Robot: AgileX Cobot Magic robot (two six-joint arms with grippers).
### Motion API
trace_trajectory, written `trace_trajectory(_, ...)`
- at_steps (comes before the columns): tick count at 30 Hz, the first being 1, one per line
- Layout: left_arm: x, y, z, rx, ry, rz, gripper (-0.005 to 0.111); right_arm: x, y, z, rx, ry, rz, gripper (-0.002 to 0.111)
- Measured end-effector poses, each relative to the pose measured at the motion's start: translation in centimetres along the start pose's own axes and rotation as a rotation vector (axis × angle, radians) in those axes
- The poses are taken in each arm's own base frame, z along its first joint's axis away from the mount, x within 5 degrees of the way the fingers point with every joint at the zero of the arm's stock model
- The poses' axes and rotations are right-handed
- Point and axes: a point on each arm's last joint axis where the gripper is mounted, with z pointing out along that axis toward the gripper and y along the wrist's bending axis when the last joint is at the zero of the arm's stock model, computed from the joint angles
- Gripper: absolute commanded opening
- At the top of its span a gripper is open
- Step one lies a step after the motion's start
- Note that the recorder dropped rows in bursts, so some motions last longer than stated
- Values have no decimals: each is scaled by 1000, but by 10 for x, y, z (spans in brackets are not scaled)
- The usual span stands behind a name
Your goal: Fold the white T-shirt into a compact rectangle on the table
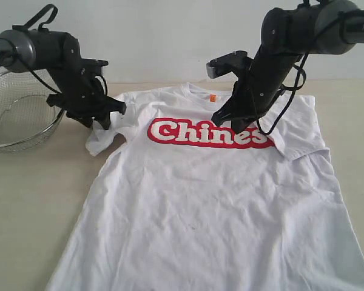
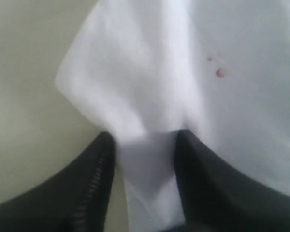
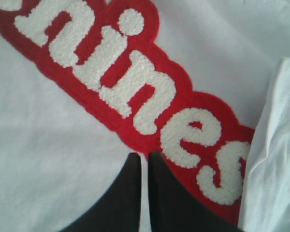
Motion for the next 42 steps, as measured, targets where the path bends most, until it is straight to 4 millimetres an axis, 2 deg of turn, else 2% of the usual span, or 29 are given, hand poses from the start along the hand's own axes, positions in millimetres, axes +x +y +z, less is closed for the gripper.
trace_trajectory(1, 0, -1, 0, 13, 0, -13, 6, 0, 0, 0, 0, 0, 0, 0)
trace_trajectory(2, 0, -3, 0, 19, -2, -16, 5, 0, 0, 0, 0, 0, 0, 0)
trace_trajectory(9, -4, -4, -3, 11, -20, 1, 5, 0, 0, 0, 0, 0, 0, 0)
trace_trajectory(15, -16, -6, -20, -6, -64, 80, 5, -1, 0, 0, 3, -6, 0, 0)
trace_trajectory(20, -29, -31, -45, 2, -130, 206, 5, -1, 0, 0, 4, -10, 0, 0)
trace_trajectory(25, -26, -69, -48, 8, -139, 397, 5, -1, 0, 0, 4, -10, 0, 0)
trace_trajectory(31, -20, -102, -50, -60, -145, 564, 5, -1, 0, 0, 4, -10, 0, 0)
trace_trajectory(36, -17, -118, -49, -52, -145, 613, 5, -1, 0, 0, 4, -10, 0, 0)
trace_trajectory(39, -13, -120, -38, -45, -128, 617, 5, -1, 0, 0, 4, -10, 0, 0)
trace_trajectory(42, -10, -121, -27, -42, -105, 618, 13, -1, 0, 0, 4, -10, 0, 0)
